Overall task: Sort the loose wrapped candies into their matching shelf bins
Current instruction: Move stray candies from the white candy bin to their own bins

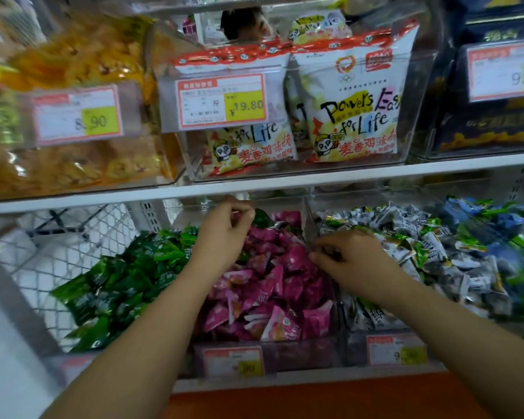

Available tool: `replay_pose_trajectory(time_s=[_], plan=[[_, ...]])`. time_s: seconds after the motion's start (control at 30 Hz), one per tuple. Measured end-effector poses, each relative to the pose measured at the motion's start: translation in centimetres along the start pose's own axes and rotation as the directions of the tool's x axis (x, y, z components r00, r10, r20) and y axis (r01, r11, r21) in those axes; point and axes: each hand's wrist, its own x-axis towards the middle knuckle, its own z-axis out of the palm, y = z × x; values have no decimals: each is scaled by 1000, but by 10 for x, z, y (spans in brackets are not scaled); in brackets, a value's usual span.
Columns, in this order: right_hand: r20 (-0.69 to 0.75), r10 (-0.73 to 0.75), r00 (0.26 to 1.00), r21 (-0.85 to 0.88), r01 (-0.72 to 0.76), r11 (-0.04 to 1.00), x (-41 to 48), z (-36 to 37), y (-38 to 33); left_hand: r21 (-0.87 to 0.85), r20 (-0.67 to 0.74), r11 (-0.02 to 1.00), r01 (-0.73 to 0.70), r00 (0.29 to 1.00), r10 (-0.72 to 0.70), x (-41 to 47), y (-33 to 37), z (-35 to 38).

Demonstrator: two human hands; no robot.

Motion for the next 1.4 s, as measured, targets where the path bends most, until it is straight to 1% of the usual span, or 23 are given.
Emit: replay_pose_trajectory(time_s=[0.13,0.2,0.27,0.33,0.37,0.4,0.43,0.47,0.5,0.53,0.57,0.6,0.67,0.73,0.77,0.83,0.9,0.93,1.0,1.13,1.2,1.3,1.4], plan=[[22,130,991,-83,-128,988,-2,1,-19,19,-191,998,-64,979,66,-31,-23,-48],[17,174,985,-84,-172,981,-3,-2,-22,56,-286,998,-40,957,54,-39,-38,-71],[18,201,979,-89,-198,976,-3,-2,-24,137,-354,990,-8,934,56,-44,-51,-90],[25,217,976,-121,-212,970,-3,-2,-27,244,-374,970,1,923,93,-48,-62,-102],[24,222,975,-137,-216,967,-3,-1,-28,292,-356,956,4,928,105,-49,-68,-105],[18,223,975,-147,-218,965,-3,0,-29,332,-308,943,13,946,96,-50,-74,-106],[11,222,975,-150,-218,964,-3,0,-30,367,-229,930,23,971,66,-51,-80,-106],[7,222,975,-149,-219,964,-2,0,-31,398,-117,917,32,993,17,-52,-85,-104],[7,223,975,-145,-220,965,-3,0,-32,422,9,906,35,999,-43,-55,-88,-102],[10,225,974,-141,-222,965,-3,0,-32,444,116,895,47,987,-109,-56,-90,-99],[9,227,974,-137,-223,965,-3,0,-33,479,187,875,62,967,-171,-57,-91,-97],[7,227,974,-132,-224,966,-3,0,-33,526,229,847,74,947,-225,-56,-91,-96],[6,224,975,-122,-221,968,-2,1,-32,583,266,808,89,919,-292,-52,-88,-96],[1,216,976,-120,-215,969,-2,1,-32,575,258,813,90,923,-284,-48,-83,-98],[2,211,977,-118,-210,971,-2,1,-31,552,232,830,82,941,-247,-48,-81,-99],[15,203,979,-101,-201,974,-2,1,-29,467,126,883,39,986,-111,-51,-76,-101],[30,204,978,-67,-202,977,-2,1,-25,358,55,933,-32,998,13,-55,-66,-98],[36,212,977,-45,-210,977,-2,0,-23,315,59,947,-65,997,49,-55,-56,-95],[32,226,974,-2,-226,974,-1,-2,-19,264,117,959,-103,990,74,-54,-35,-85],[35,192,981,65,-194,979,1,-3,-9,193,236,977,-89,971,42,-35,-5,-52],[70,152,986,85,-158,984,2,-6,-1,162,312,985,-62,950,8,-21,5,-30],[130,45,990,97,-57,994,8,-12,17,95,432,995,15,900,-55,4,10,2],[203,-6,979,80,-10,997,15,-16,32,42,505,997,57,860,-71,26,11,28]])
